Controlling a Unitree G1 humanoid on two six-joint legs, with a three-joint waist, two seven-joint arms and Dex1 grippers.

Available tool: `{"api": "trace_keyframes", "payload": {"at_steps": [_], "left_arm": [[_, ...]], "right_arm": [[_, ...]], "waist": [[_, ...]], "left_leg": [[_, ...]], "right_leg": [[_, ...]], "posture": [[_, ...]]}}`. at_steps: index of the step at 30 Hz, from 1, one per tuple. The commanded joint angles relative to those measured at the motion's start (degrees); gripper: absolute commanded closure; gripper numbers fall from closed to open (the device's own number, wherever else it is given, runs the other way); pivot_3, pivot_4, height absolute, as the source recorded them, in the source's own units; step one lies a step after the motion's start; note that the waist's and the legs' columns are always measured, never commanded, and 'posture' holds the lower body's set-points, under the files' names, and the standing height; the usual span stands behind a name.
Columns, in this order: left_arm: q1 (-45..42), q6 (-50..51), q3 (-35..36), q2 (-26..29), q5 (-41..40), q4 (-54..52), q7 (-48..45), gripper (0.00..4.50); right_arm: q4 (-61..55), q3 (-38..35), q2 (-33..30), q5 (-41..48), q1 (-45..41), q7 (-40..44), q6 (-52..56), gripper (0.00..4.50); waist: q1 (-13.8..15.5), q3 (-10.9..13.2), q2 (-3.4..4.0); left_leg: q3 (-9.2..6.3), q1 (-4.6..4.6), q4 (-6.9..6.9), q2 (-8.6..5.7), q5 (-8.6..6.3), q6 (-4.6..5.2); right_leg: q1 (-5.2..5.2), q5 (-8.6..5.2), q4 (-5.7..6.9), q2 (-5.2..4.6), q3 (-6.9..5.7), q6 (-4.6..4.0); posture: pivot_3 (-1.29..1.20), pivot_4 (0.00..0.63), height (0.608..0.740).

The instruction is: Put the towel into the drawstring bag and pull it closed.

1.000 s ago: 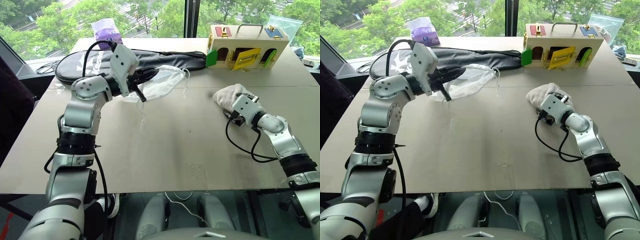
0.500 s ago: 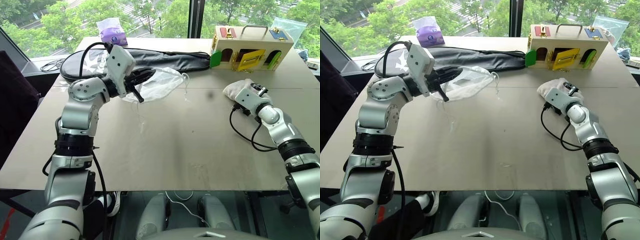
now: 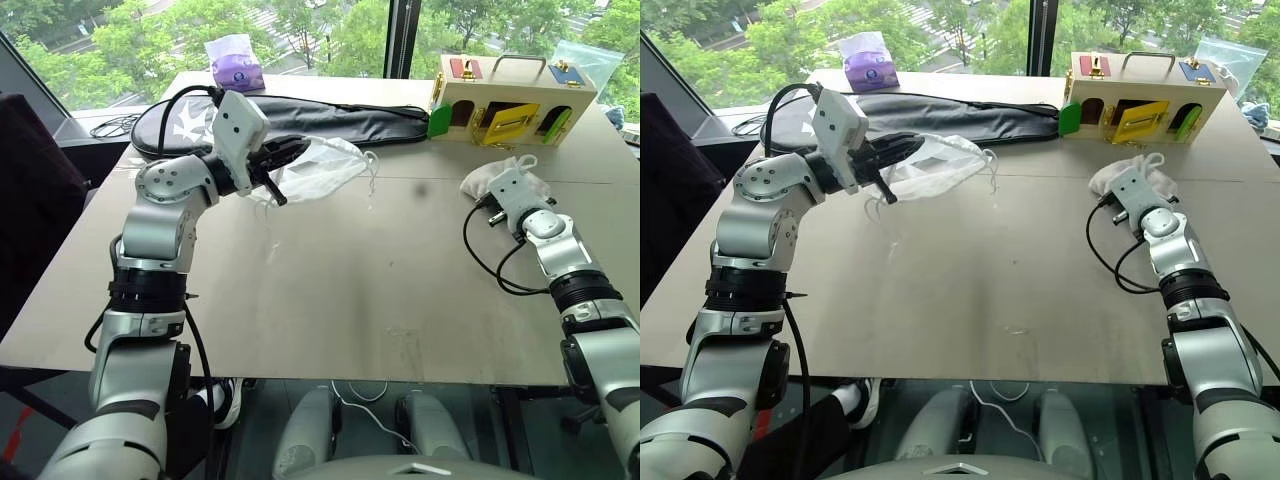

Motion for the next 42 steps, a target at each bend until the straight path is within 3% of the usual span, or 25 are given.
{"api": "trace_keyframes", "payload": {"at_steps": [1,4,7,9,13,17,20,23,26,28,32,42], "left_arm": [[-0.38,-0.28,1.01,0.69,-0.38,-2.43,0.04,4.50],[-1.32,-0.38,0.74,0.40,-0.25,-1.43,-0.06,4.50],[-2.29,0.47,0.85,-0.20,-0.99,-0.35,-0.34,4.50],[-2.70,2.03,1.25,-0.77,-2.29,0.29,-0.78,4.50],[-2.99,5.87,2.21,-1.94,-6.00,0.78,-2.53,4.50],[-2.78,6.73,1.66,-1.81,-7.44,0.76,-5.45,4.50],[-2.92,7.18,1.48,-2.11,-7.97,0.98,-6.59,4.50],[-3.04,8.39,1.39,-2.88,-9.23,0.62,-7.29,4.50],[-3.29,9.46,1.29,-3.60,-9.92,0.44,-7.54,4.50],[-3.70,9.86,1.58,-4.32,-10.13,0.66,-6.99,4.50],[-4.72,11.85,2.63,-5.75,-11.67,1.02,-5.48,4.50],[-6.41,16.38,4.53,-8.22,-13.41,3.36,-0.32,4.50]], "right_arm": [[1.05,-0.78,-2.21,-1.05,1.40,-1.91,-0.33,4.49],[-4.37,-2.41,-2.33,1.69,2.37,0.13,-7.75,4.49],[-13.18,-8.18,-0.68,10.94,4.23,5.91,-11.73,4.49],[-23.44,-11.19,0.33,20.68,6.63,14.82,-12.05,4.49],[-45.34,-13.43,-1.33,38.13,12.81,28.60,-0.18,4.49],[-58.34,-11.46,-4.62,47.09,14.58,33.89,11.62,4.49],[-62.44,-8.30,-4.83,47.19,12.95,35.23,14.18,4.49],[-61.28,-3.80,-5.25,39.86,10.69,36.17,9.57,4.49],[-57.88,-1.43,-2.37,32.33,8.70,30.44,5.30,4.49],[-56.47,0.03,0.38,26.91,9.11,25.62,2.00,4.49],[-60.14,4.18,3.23,22.28,13.28,23.52,1.77,4.49],[-66.36,11.44,3.16,11.57,16.72,22.60,0.79,4.49]], "waist": [[0.00,0.00,0.01],[-0.03,0.04,0.04],[-0.86,0.16,0.07],[-1.16,0.31,0.09],[-1.83,0.34,0.12],[-1.74,0.36,0.12],[-1.77,0.36,0.11],[-1.66,0.36,0.11],[-1.27,0.39,0.06],[-1.09,0.40,0.03],[-0.84,0.43,-0.05],[-1.06,0.44,-0.06]], "left_leg": [[-0.01,0.00,0.00,0.00,0.00,0.00],[-0.02,-0.02,-0.01,0.00,0.00,0.00],[0.01,-0.06,-0.02,0.01,0.00,0.00],[0.03,-0.08,-0.02,0.03,0.00,0.00],[0.00,-0.08,-0.09,0.13,-0.01,0.00],[-0.04,-0.09,-0.10,0.14,-0.01,0.01],[0.02,-0.07,-0.07,0.12,-0.01,0.01],[0.02,-0.07,-0.04,0.12,-0.01,0.01],[0.03,-0.09,-0.04,0.11,-0.01,0.01],[0.04,-0.11,-0.04,0.11,0.00,0.00],[0.04,-0.26,-0.05,0.11,0.01,-0.03],[0.03,-0.48,0.03,0.09,0.02,-0.04]], "right_leg": [[0.00,0.00,0.01,0.00,-0.01,0.00],[-0.01,0.00,0.00,0.00,-0.02,0.00],[-0.05,0.00,-0.01,0.01,0.01,0.01],[-0.07,0.00,0.01,0.02,0.04,0.02],[-0.19,-0.04,0.13,0.07,0.03,0.09],[-0.21,-0.05,0.14,0.08,-0.01,0.09],[-0.21,-0.05,0.16,0.06,0.06,0.08],[-0.21,-0.05,0.18,0.06,0.05,0.08],[-0.25,-0.06,0.17,0.06,0.05,0.09],[-0.28,-0.06,0.18,0.06,0.05,0.08],[-0.43,-0.06,0.21,0.06,0.07,0.08],[-0.64,-0.05,0.27,0.08,0.08,0.09]], "posture": [[0.00,0.150,0.740],[0.00,0.150,0.740],[0.00,0.150,0.740],[0.00,0.150,0.740],[0.00,0.150,0.740],[0.00,0.150,0.740],[0.00,0.150,0.740],[0.00,0.150,0.740],[0.00,0.150,0.740],[0.00,0.150,0.740],[0.00,0.150,0.740],[0.00,0.150,0.740]]}}
